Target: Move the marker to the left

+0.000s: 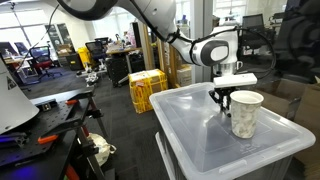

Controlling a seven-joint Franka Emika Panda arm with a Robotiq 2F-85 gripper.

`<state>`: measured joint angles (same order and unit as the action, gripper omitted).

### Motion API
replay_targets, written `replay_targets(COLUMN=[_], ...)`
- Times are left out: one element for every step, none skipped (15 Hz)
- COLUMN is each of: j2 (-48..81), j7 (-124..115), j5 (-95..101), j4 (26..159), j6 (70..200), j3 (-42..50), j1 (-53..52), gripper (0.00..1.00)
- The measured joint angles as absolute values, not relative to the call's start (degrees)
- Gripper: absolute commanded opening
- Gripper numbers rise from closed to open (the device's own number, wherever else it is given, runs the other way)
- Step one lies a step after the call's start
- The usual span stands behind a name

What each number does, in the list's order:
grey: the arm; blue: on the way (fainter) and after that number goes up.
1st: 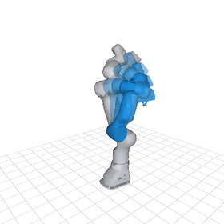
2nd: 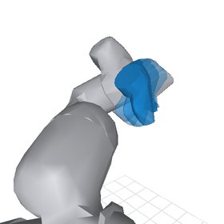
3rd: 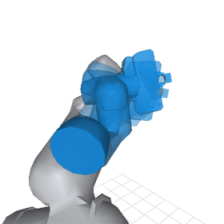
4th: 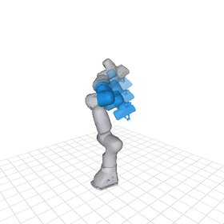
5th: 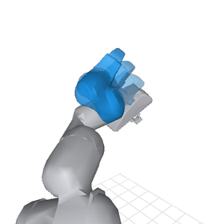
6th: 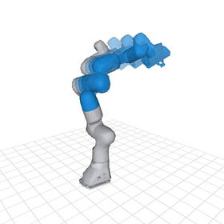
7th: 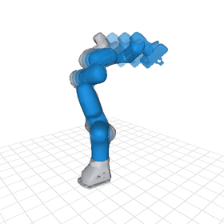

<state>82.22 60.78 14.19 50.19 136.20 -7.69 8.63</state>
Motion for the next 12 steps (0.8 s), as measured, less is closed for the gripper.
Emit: replay_targets(j2=[82.2,82.2,82.2,82.2,82.2,82.2,82.1,82.0,81.8,81.6,81.3,81.0], j7=[60.8,60.8,60.8,60.8,60.8,60.8,60.8,60.8,60.7,60.6,60.3,59.9], j5=[14.2,14.2,14.2,14.2,14.2,14.2,14.2,14.2,14.2,14.2,14.2,14.2], j4=[50.1,50.1,50.1,50.1,50.1,50.1,50.0,50.0,50.0,50.0,50.0,50.0], j6=[136.2,136.2,136.2,136.2,136.2,136.2,136.2,136.2,136.3,136.3,136.3,136.3], j3=[-7.7,-7.7,-7.7,-7.7,-7.7,-7.7,-7.7,-7.7,-7.7,-7.7,-7.7,-7.7], j1=[8.6,8.6,8.6,8.6,8.5,8.5,8.4,8.3,8.1,7.9,7.7,7.5], gripper=[0.04,0.05,0.05,0.05,0.05,0.05,0.05,0.05,0.05,0.05,0.05,0.05])
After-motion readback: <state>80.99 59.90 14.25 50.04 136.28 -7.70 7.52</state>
